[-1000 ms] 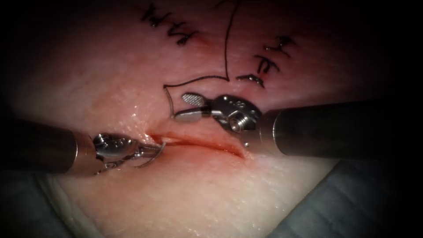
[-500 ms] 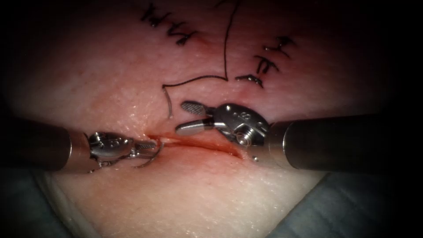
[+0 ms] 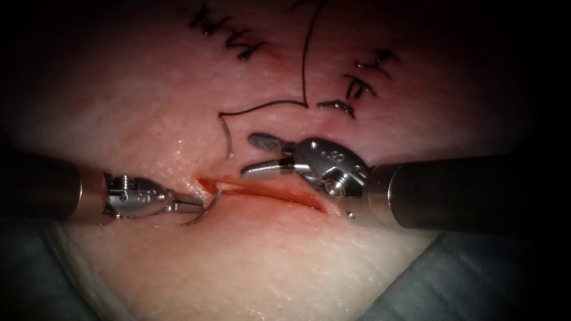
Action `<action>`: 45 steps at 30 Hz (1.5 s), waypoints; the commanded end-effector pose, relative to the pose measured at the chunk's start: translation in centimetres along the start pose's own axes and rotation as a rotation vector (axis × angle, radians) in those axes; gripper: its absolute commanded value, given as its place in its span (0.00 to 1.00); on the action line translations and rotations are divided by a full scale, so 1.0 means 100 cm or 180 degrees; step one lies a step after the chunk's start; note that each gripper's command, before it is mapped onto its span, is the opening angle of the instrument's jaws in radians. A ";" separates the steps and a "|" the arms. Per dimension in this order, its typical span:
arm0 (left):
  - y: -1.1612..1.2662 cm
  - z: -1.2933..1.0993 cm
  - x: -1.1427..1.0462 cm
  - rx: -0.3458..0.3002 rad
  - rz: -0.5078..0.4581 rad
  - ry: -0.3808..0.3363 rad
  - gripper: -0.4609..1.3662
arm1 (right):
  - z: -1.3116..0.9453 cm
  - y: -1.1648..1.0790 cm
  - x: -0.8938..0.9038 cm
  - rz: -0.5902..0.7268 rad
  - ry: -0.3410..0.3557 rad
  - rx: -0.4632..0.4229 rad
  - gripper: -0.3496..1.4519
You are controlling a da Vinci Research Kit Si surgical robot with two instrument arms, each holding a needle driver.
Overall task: Wound Closure
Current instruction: With the left hand pull the needle through the wound
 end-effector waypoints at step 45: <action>0.0014 0.0032 0.0048 -0.0450 0.0735 0.0942 0.31 | -0.0003 -0.0001 -0.0009 -0.0072 0.0071 0.0055 0.63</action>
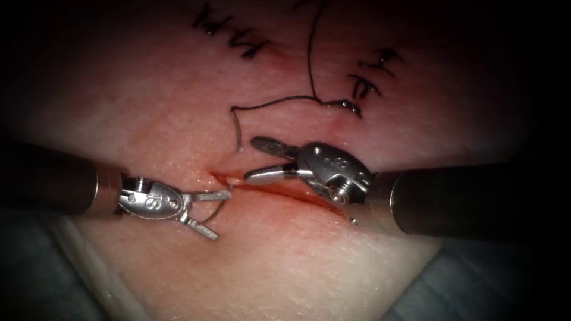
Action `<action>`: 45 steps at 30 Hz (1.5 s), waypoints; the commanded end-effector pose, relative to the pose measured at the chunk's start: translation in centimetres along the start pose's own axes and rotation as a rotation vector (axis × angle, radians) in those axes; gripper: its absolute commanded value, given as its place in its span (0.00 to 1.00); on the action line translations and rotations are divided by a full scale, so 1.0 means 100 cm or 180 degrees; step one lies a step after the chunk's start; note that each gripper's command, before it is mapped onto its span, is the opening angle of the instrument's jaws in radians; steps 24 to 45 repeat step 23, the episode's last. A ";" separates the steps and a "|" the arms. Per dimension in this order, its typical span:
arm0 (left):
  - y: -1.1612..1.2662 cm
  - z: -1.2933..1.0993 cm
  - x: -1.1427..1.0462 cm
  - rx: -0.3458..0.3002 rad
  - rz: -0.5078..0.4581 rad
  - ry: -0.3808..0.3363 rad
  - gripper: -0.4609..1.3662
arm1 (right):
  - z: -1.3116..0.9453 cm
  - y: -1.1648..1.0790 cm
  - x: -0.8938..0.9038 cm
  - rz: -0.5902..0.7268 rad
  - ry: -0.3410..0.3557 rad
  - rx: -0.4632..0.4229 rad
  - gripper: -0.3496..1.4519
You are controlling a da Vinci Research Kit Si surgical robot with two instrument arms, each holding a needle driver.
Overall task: Wound Closure
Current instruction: With the left hand pull the needle through the wound
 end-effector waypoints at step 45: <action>-0.0004 0.0001 0.0002 -0.0191 -0.0124 0.0102 0.06 | 0.0001 0.0002 -0.0001 0.0000 -0.0001 -0.0005 0.58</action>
